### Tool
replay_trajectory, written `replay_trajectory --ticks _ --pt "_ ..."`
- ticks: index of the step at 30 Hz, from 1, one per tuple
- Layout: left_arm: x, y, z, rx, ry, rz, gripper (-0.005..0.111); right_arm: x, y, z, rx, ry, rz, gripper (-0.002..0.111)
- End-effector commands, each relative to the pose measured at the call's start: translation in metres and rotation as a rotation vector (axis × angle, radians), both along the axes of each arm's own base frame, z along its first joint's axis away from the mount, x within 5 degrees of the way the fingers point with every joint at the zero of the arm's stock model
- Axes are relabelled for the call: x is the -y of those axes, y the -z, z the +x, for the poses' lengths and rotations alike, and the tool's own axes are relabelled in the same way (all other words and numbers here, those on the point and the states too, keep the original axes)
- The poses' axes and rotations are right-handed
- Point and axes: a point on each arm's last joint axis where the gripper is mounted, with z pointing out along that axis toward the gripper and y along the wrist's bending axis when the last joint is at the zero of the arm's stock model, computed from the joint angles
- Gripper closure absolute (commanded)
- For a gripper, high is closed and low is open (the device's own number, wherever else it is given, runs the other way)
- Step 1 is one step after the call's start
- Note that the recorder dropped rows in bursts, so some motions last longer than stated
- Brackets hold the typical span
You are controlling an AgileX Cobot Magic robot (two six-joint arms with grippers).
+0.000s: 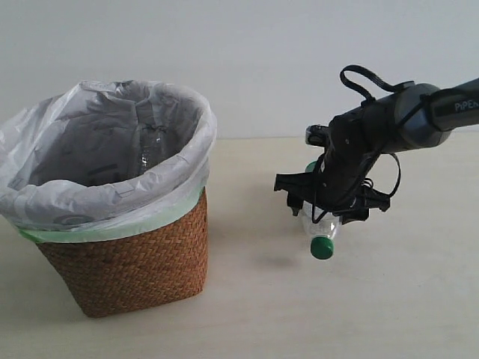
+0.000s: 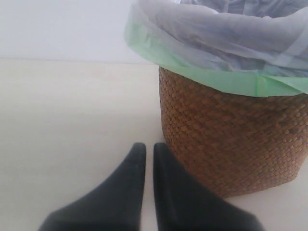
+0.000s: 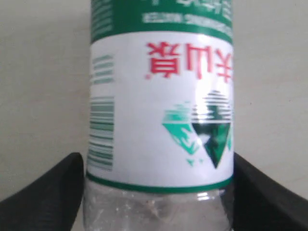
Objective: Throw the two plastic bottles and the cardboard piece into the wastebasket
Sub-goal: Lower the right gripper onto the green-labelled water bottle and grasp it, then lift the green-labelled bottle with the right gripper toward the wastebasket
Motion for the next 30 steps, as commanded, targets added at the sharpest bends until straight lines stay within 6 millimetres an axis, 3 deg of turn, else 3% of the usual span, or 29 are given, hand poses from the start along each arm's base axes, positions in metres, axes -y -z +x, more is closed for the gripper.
replay_trajectory --ticks 1,2,5,6,8,12,13,15,19,20,24,27,30 --pt "0.000 0.001 0.000 0.002 -0.006 -0.007 0.101 -0.001 -0.003 0.000 0.018 -0.020 -0.004 0.049" --pt "0.000 0.001 0.000 0.002 -0.006 -0.007 0.101 -0.001 -0.003 0.001 0.021 -0.020 -0.002 0.054" --pt "0.000 0.001 0.000 0.002 -0.006 -0.007 0.101 0.000 -0.003 0.001 0.028 -0.032 -0.019 0.089" --pt "0.000 0.001 0.000 0.002 -0.006 -0.007 0.101 0.001 -0.004 0.001 0.027 -0.050 -0.031 0.106" --pt "0.000 0.001 0.000 0.002 -0.006 -0.007 0.101 0.002 -0.012 -0.001 0.036 -0.094 -0.056 0.108" --pt "0.000 0.001 0.000 0.002 -0.006 -0.007 0.101 0.004 -0.059 -0.012 0.089 -0.183 -0.097 0.108" --pt "0.000 0.001 0.000 0.002 -0.006 -0.007 0.101 0.001 -0.074 -0.023 0.108 -0.231 -0.123 0.108" --pt "0.000 0.001 0.000 0.002 -0.006 -0.007 0.101 -0.008 -0.084 -0.049 0.170 -0.285 -0.108 0.108" --pt "0.000 0.001 0.000 0.002 -0.006 -0.007 0.101 -0.010 -0.083 -0.094 0.209 -0.361 -0.073 0.108" --pt "0.000 0.001 0.000 0.002 -0.006 -0.007 0.101 -0.005 -0.076 -0.112 0.209 -0.381 -0.064 0.108" --pt "0.000 0.001 0.000 0.002 -0.006 -0.007 0.101 0.021 -0.077 -0.145 0.240 -0.359 -0.033 0.108" --pt "0.000 0.001 0.000 0.002 -0.006 -0.007 0.101 0.053 -0.106 -0.161 0.276 -0.272 -0.038 0.108" --pt "0.000 0.001 0.000 0.002 -0.006 -0.007 0.101 0.072 -0.126 -0.169 0.319 -0.213 -0.045 0.108"
